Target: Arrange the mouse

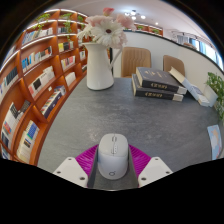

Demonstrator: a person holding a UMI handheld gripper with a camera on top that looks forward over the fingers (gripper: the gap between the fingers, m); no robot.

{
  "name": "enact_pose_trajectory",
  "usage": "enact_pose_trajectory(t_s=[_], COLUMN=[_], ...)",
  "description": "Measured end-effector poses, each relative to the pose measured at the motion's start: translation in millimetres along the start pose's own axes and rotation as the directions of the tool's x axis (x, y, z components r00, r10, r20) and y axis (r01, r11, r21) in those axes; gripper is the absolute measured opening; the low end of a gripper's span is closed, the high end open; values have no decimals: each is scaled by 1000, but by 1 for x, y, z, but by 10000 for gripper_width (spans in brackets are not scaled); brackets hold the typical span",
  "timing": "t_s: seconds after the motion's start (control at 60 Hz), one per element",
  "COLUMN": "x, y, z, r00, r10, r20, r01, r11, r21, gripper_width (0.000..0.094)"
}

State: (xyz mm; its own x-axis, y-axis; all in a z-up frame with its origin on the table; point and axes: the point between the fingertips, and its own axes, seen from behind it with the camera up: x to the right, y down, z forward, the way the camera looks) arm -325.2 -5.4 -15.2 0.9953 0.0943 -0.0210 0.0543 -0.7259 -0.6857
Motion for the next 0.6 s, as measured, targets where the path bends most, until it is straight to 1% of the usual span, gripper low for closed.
enact_pose_trajectory(t_s=[0.05,0.133,0.2,0.233,0.25,0.383,0.417,0.5,0.6], x=[-1,-1,-1,-1,-1,0,5,25,81], y=[0,0,0,1,1,3,-2,-37,-101], z=[0,0,1,1,1,-3,-9,-40,-95], r00=[1000,998,998,998,998,996,995,993,996], r10=[11,45,43,29,19,-38,-56,-83,-82], r20=[14,35,48,53,54,86,88,86,36], r01=[-11,-44,-42,-27,-17,44,62,84,78], r11=[1000,999,999,999,999,996,995,996,991], r21=[-3,-8,-20,-28,-32,-75,-74,-14,109], gripper_width=[516,471,390,380,348,345,345,344,344])
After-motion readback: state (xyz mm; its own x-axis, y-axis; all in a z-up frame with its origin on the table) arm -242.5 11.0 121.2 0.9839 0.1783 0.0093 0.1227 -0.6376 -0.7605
